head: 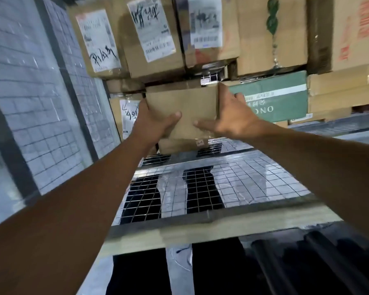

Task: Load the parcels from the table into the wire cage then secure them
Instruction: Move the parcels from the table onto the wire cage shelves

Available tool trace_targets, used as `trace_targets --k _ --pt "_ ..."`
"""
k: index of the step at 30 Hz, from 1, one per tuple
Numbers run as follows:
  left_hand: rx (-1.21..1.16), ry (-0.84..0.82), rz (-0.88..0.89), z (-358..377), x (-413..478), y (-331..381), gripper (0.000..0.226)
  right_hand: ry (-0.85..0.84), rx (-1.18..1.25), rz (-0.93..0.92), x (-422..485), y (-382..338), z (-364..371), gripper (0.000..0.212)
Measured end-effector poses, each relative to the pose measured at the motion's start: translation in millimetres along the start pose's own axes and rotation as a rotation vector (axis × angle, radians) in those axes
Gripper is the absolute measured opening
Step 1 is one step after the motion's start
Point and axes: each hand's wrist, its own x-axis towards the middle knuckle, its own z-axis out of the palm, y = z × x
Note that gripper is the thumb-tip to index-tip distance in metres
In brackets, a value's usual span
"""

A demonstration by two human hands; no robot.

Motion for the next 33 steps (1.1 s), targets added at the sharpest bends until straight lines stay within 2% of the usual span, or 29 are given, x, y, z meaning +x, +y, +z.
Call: trace_targets --k 2,4,7,9,12,16,18,22,24,28,30,33 --pt "-0.014 0.020 -0.024 -8.6 4.5 -7.2 0.092 0.051 0.029 -0.054 10.2 -0.5 5.5 0.119" --pt "-0.003 0.076 -0.007 -20.1 2.4 -13.6 0.091 0.093 0.008 -0.138 14.7 -3.6 11.8 0.108" --pt "-0.010 0.168 0.033 -31.9 -9.0 -18.6 0.093 0.032 -0.114 -0.220 20.2 -10.4 22.4 0.094" --pt "0.017 0.190 0.040 -27.6 -10.5 -21.4 0.091 0.066 -0.200 -0.203 27.1 -13.8 26.5 0.089" --pt "0.056 0.154 0.008 -4.4 -0.4 -23.3 0.091 0.207 -0.362 -0.140 39.1 -7.6 29.3 0.097" --pt "0.152 0.222 0.106 23.6 15.7 -31.0 0.100 0.297 -0.341 -0.132 43.3 15.6 33.7 0.108" --pt "0.170 0.231 0.138 30.0 18.2 -38.5 0.103 0.295 -0.348 -0.178 41.1 21.7 34.6 0.102" --pt "0.217 0.177 0.098 32.1 17.1 -43.4 0.101 0.232 -0.390 -0.204 37.3 18.3 29.1 0.086" --pt "0.215 0.125 0.032 29.5 13.8 -41.7 0.100 0.121 -0.446 -0.188 34.0 15.8 23.4 0.082" --pt "0.288 -0.086 -0.132 25.2 -2.9 -36.3 0.114 -0.158 -0.612 -0.103 20.3 13.0 17.5 0.075" --pt "0.341 -0.140 -0.146 20.8 -7.6 -31.0 0.114 -0.190 -0.645 -0.052 10.5 10.4 17.3 0.085" --pt "0.433 -0.144 -0.147 9.1 -19.8 -11.1 0.111 -0.093 -0.531 -0.009 -16.1 -3.0 3.8 0.102"
